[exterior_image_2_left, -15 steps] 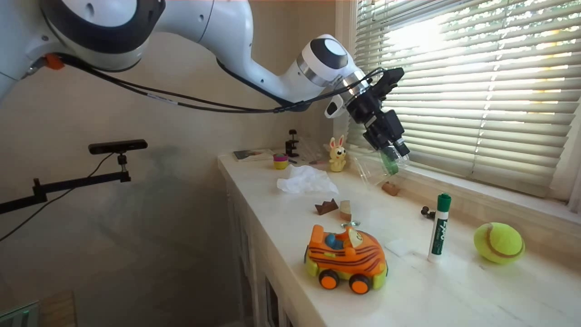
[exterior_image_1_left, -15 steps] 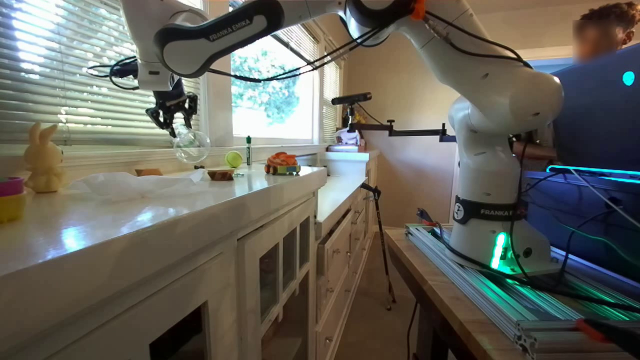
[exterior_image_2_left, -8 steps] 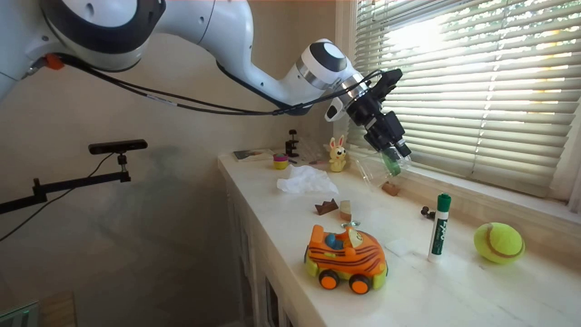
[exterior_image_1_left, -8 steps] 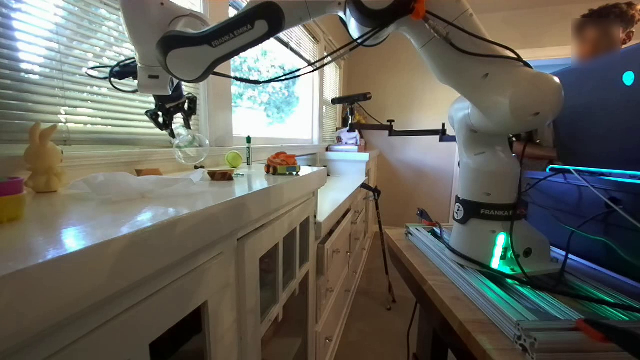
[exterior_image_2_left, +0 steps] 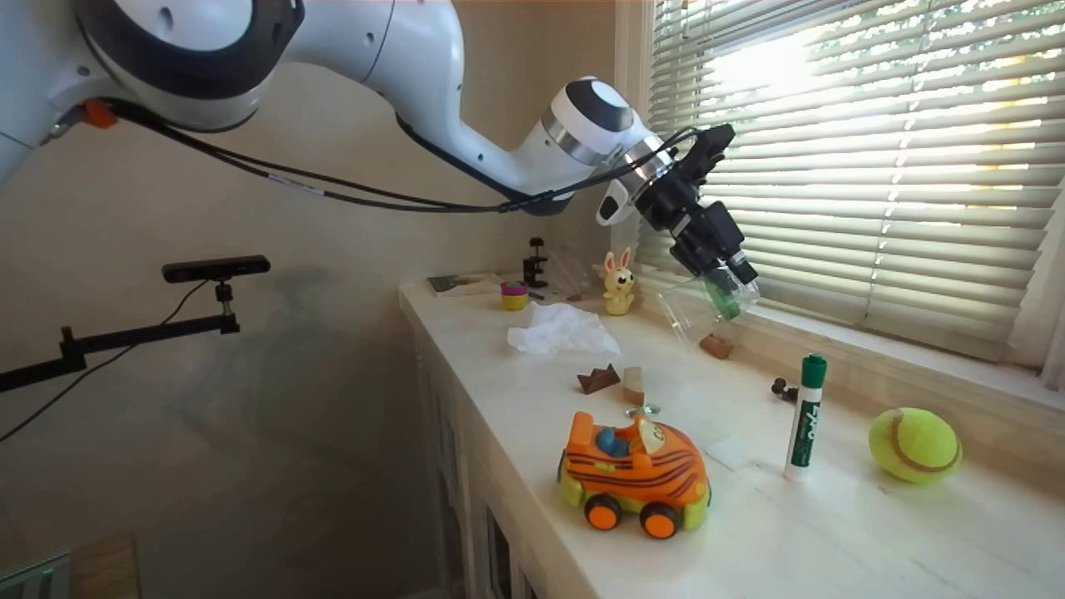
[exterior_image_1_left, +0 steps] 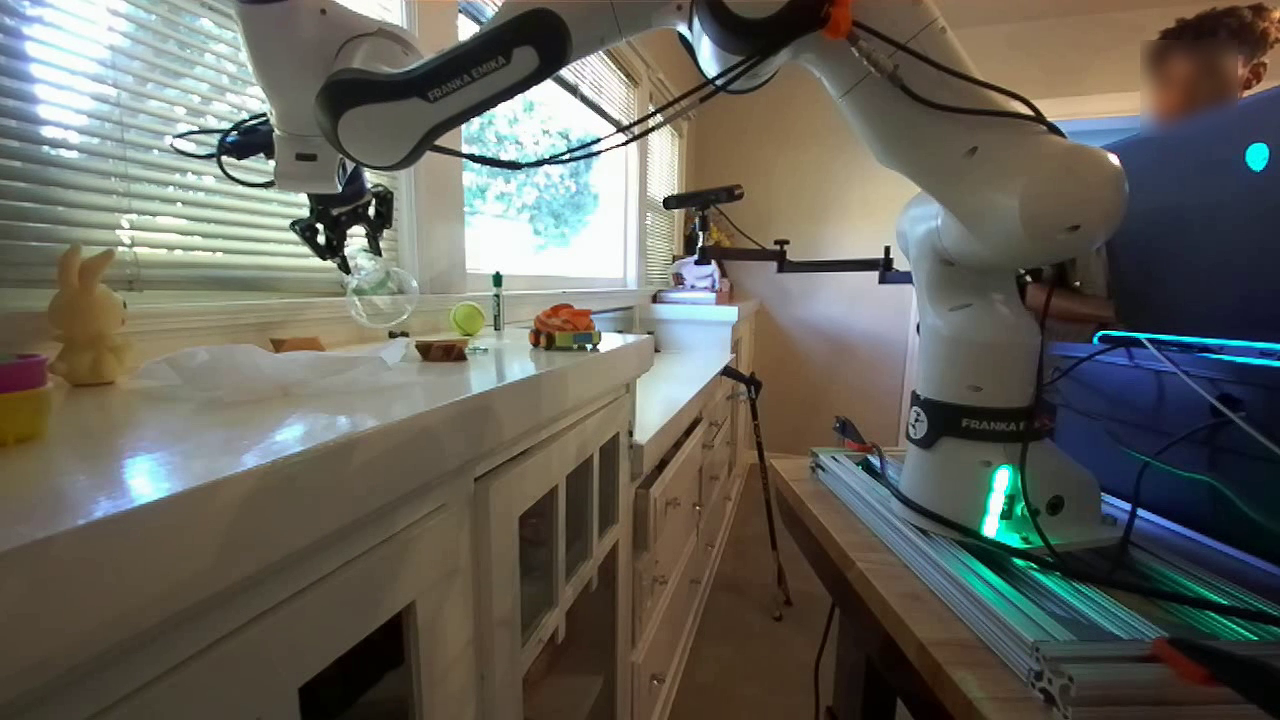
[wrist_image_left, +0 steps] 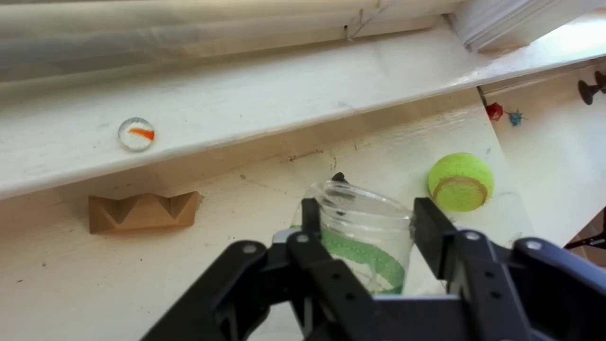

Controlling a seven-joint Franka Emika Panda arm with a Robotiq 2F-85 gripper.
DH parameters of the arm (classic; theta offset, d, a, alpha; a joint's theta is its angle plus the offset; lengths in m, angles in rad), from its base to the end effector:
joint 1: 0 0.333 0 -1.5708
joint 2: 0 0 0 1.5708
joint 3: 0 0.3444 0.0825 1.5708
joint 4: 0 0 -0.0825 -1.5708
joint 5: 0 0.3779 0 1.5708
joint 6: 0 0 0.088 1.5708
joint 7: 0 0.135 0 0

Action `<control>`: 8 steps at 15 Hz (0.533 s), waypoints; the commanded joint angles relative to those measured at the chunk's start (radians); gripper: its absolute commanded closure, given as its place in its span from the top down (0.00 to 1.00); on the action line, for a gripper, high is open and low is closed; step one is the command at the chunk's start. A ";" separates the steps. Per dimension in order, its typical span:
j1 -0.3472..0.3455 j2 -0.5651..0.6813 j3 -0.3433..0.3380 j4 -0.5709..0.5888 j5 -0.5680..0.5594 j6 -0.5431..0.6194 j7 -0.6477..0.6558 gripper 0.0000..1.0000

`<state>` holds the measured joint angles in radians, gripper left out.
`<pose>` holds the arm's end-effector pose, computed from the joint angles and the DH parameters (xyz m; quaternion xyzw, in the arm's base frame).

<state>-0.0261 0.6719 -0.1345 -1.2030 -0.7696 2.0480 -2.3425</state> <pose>0.7675 -0.1496 0.4280 0.2774 0.8766 -0.3394 0.1983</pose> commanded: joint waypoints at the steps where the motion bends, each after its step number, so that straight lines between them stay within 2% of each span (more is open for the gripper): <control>1: 0.004 -0.012 -0.001 -0.030 -0.043 0.027 0.043 0.27; 8: -0.002 -0.013 0.008 -0.031 -0.028 0.023 0.032 0.27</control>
<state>-0.0261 0.6755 -0.1324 -1.2048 -0.7708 2.0480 -2.3392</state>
